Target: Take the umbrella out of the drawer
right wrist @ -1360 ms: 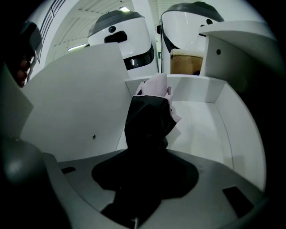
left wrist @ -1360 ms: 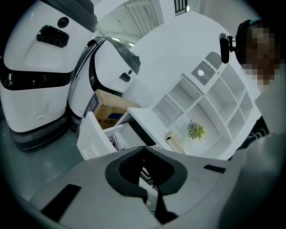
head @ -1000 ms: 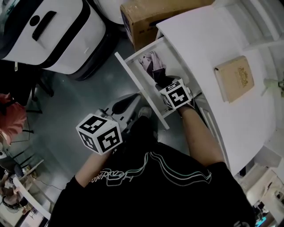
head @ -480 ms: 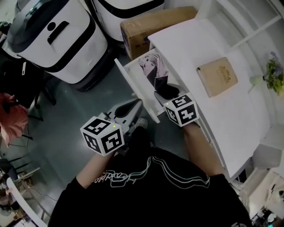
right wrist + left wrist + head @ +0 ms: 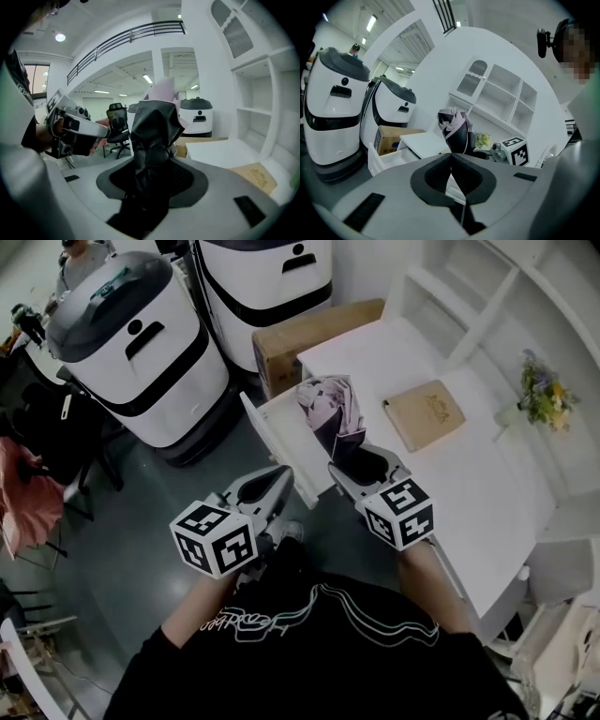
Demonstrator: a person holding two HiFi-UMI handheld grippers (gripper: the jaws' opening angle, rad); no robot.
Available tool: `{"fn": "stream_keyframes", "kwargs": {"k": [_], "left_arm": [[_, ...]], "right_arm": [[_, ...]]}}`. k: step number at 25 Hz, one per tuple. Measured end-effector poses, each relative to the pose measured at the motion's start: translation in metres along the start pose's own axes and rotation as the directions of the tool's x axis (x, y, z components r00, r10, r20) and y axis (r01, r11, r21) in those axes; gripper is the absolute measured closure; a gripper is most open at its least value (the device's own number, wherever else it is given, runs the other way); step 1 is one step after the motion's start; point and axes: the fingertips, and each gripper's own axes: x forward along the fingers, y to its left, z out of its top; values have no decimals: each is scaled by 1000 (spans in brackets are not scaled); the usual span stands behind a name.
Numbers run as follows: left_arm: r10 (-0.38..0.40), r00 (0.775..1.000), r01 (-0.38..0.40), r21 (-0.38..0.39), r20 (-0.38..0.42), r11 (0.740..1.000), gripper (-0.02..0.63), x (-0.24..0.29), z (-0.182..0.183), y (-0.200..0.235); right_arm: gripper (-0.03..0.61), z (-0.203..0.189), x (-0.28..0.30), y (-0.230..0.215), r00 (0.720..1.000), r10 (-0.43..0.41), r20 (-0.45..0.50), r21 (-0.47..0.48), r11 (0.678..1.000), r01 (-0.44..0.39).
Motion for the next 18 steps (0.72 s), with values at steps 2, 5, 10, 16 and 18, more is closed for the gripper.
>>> {"fn": "stream_keyframes", "kwargs": {"k": [2, 5, 10, 16, 18], "left_arm": [[3, 1000, -4, 24, 18, 1000, 594, -13, 5, -13], [0, 1000, -2, 59, 30, 998, 594, -26, 9, -32], [-28, 998, 22, 110, 50, 994, 594, -39, 8, -71], [-38, 996, 27, 122, 84, 992, 594, -56, 16, -80], [-40, 995, 29, 124, 90, 992, 594, -59, 18, -81]], "right_arm": [[373, 11, -20, 11, 999, -2, 35, -14, 1000, 2], [373, 23, -46, 27, 996, -3, 90, -28, 1000, 6], [373, 23, -88, 45, 987, -15, 162, -57, 998, 25], [373, 34, -107, 59, 978, -28, 205, -45, 998, 38], [373, 37, -110, 62, 977, -30, 211, -45, 998, 40]]}}
